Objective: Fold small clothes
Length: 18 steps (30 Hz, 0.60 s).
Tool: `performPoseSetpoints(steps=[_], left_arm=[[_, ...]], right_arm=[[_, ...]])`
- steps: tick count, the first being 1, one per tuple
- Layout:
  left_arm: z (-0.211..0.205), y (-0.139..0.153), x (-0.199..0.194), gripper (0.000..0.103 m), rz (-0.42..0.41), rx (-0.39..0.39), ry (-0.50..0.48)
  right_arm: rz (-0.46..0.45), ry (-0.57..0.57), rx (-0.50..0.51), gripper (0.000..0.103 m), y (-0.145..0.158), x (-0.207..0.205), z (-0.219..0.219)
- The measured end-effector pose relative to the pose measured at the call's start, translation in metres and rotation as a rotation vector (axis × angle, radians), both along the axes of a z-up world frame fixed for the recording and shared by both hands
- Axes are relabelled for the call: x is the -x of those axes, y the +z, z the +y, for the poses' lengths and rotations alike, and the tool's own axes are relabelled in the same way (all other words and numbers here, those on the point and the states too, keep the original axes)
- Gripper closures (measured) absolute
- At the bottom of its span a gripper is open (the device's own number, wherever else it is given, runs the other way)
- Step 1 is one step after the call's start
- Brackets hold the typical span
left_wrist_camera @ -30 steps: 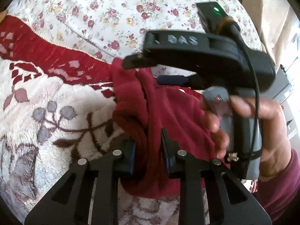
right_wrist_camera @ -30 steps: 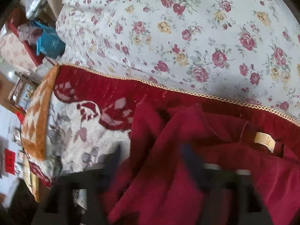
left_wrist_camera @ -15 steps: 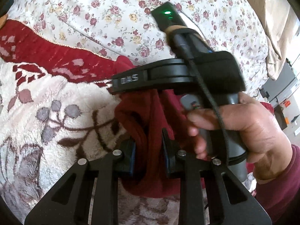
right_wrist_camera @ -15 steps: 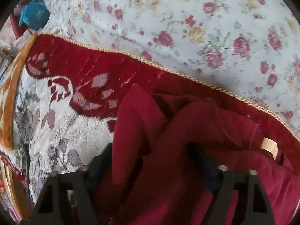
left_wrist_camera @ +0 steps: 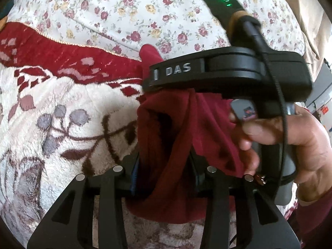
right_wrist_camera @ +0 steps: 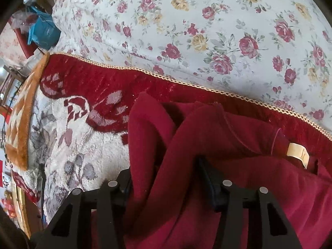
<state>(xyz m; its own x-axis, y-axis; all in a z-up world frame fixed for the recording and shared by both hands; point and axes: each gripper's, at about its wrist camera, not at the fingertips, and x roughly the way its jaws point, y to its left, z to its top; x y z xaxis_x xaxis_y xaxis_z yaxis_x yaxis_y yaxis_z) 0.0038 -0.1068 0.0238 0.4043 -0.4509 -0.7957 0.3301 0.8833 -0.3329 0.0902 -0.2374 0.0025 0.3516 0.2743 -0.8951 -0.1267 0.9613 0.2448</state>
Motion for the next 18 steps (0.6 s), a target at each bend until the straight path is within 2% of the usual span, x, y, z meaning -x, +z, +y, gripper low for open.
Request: performPoseSetpoints(steps=[6,7,9,10,18], left_arm=[[-0.007,0.002,0.000,0.067,-0.026,-0.025,-0.007],[-0.008,0.003,0.000,0.076,-0.027,-0.019,-0.009],[-0.009,0.008,0.001,0.081,-0.030,-0.007,-0.011],[-0.010,0.011,0.002,0.084,-0.032,0.004,-0.014],[-0.017,0.035,0.009,0.085,-0.009,0.107,-0.035]], right_arm=[[-0.004,-0.001,-0.040,0.061,0.004,0.006,-0.007],[-0.006,0.003,-0.046,0.063,0.005,0.008,-0.007],[-0.012,0.011,-0.048,0.067,0.008,0.010,-0.008],[-0.018,0.013,-0.053,0.069,0.010,0.013,-0.010],[-0.064,0.009,-0.125,0.073,0.041,0.031,-0.034]])
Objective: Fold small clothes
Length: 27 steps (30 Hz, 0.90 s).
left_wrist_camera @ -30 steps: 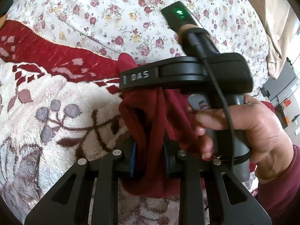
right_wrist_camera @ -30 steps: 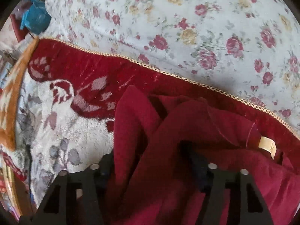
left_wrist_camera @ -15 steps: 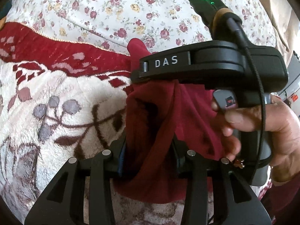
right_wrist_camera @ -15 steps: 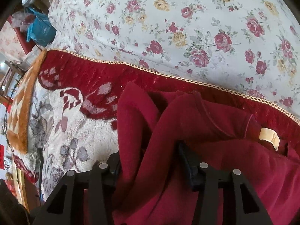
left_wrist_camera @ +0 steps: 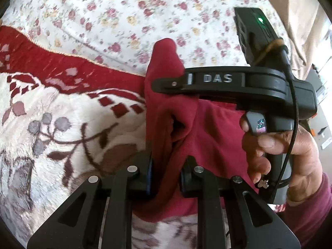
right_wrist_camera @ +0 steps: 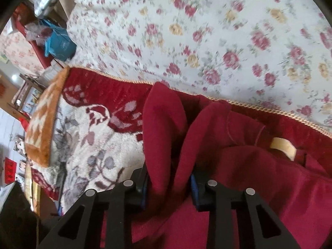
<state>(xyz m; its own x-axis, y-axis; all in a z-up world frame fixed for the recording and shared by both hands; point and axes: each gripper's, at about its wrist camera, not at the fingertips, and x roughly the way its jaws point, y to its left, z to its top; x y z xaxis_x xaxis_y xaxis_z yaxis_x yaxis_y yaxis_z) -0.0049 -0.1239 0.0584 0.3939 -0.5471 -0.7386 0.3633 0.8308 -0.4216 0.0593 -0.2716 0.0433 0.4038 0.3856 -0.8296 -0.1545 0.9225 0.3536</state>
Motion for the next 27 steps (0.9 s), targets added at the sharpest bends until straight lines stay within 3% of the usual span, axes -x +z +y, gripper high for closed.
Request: performPoseSetpoints(steps=[9,15,22,27], left_arm=[[-0.074,0.038,0.044,0.085,-0.062,-0.013,-0.142],[-0.141,0.040,0.068,0.086,-0.071,-0.020,-0.248],[-0.219,0.007,0.091,0.086,-0.032,-0.101,-0.332],[-0.237,-0.006,0.094,0.086,-0.045,-0.167,-0.350]], right_arm=[[-0.077,-0.033,-0.037,0.077,0.048,0.051,-0.064],[-0.107,-0.112,-0.034,0.080,0.062,0.098,-0.131],[-0.056,-0.257,-0.071,0.081,0.030,0.140,-0.215],[0.012,-0.350,-0.076,0.081,-0.012,0.145,-0.244]])
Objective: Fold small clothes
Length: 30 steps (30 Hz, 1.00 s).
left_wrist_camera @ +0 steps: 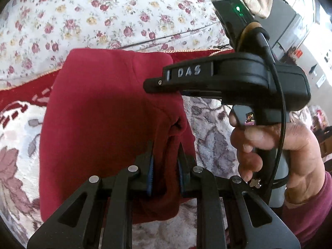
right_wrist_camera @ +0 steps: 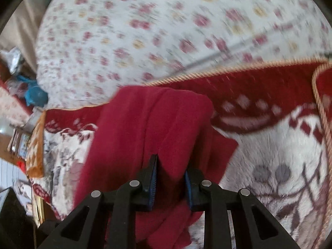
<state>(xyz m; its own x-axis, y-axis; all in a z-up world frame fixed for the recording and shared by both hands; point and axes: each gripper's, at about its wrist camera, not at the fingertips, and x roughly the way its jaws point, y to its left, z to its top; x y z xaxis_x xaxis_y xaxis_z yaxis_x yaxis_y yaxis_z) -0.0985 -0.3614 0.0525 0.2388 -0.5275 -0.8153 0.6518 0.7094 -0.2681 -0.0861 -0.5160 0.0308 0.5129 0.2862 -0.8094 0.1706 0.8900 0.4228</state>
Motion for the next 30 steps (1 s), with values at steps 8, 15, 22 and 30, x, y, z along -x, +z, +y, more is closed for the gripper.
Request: performPoseSetpoints(steps=[8,15,22,30], left_arm=[[0.068,0.044,0.009,0.070,-0.042,0.058,-0.057],[0.113,0.007,-0.015,0.070,-0.061,-0.032,0.156],[0.115,-0.014,-0.011,0.063,-0.058,-0.038,0.140],[0.115,-0.005,-0.011,0.063,-0.098,-0.032,0.151]], right_arm=[[-0.070,-0.064,-0.145,0.052,0.025,0.039,-0.004],[-0.035,0.037,-0.044,0.048,0.025,0.062,0.052],[-0.036,0.061,0.152,0.089,0.007,0.101,0.062],[-0.140,-0.070,0.076,0.048,0.047,0.110,0.048]])
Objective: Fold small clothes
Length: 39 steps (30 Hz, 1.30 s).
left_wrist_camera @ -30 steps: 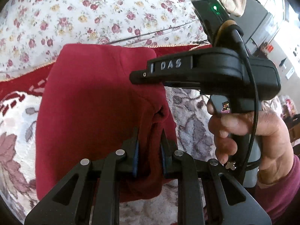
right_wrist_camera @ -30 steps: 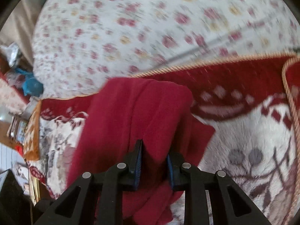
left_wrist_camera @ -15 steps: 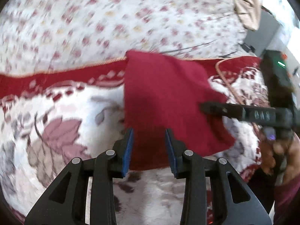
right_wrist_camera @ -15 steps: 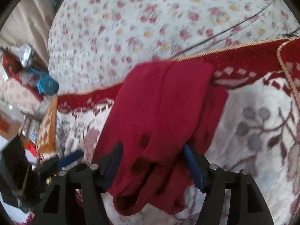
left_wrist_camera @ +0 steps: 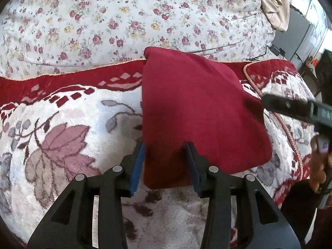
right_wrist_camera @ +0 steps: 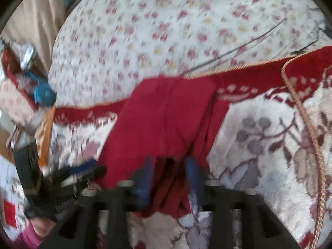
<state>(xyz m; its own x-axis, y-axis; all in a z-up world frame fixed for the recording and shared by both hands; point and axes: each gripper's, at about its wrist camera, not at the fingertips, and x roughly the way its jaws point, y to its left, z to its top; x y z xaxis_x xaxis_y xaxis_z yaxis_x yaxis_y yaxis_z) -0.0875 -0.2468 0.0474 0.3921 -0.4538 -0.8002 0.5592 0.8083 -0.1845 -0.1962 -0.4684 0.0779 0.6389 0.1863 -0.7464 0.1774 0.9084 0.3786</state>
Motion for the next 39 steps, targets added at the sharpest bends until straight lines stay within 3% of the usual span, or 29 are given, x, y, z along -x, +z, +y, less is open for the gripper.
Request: performPoseSetpoints(steps=[4,6,7,10,14,25,29,30,31,32,36,37,38,39], left_arm=[[-0.003,-0.002,0.000,0.063,-0.011,-0.010,-0.005],[-0.004,-0.003,0.000,0.063,-0.018,-0.017,-0.010],[-0.004,-0.003,0.000,0.063,-0.018,-0.018,-0.013],[-0.005,-0.004,0.001,0.063,-0.016,-0.017,-0.026],[-0.008,-0.005,0.002,0.063,-0.020,-0.025,-0.028],[-0.004,-0.002,-0.002,0.063,0.002,0.011,-0.011],[0.000,0.000,-0.009,0.060,0.029,0.056,0.001],[0.001,0.001,-0.011,0.052,0.033,0.066,0.009],[0.002,0.001,-0.015,0.045,0.036,0.083,0.024],[0.003,0.002,-0.017,0.043,0.038,0.100,0.035],[0.002,0.002,-0.024,0.043,0.049,0.109,0.056],[0.002,0.001,-0.025,0.043,0.046,0.099,0.057],[0.002,0.000,-0.026,0.043,0.046,0.094,0.057],[0.001,-0.002,-0.026,0.043,0.046,0.089,0.056]], right_arm=[[0.030,-0.014,0.019,0.045,-0.009,-0.034,0.000],[0.067,-0.035,0.019,0.054,-0.023,-0.051,-0.001],[0.081,-0.041,0.013,0.066,-0.031,-0.057,-0.003],[0.044,-0.022,0.073,0.076,-0.030,-0.048,0.001],[0.056,-0.032,0.087,0.078,-0.041,-0.039,-0.003],[0.037,-0.005,0.183,0.078,-0.024,-0.029,0.012],[0.007,-0.024,0.069,0.077,-0.025,-0.027,-0.002],[-0.006,-0.053,0.019,0.073,-0.024,-0.027,-0.008],[-0.015,-0.096,-0.027,0.056,-0.024,-0.027,-0.016],[-0.012,-0.136,-0.051,0.049,-0.024,-0.029,-0.024],[0.000,-0.144,-0.019,0.049,-0.029,-0.053,-0.031],[0.013,-0.126,-0.018,0.056,-0.035,-0.061,-0.030],[0.024,-0.110,-0.023,0.072,-0.040,-0.066,-0.030],[0.024,-0.104,-0.012,0.075,-0.043,-0.067,-0.029]])
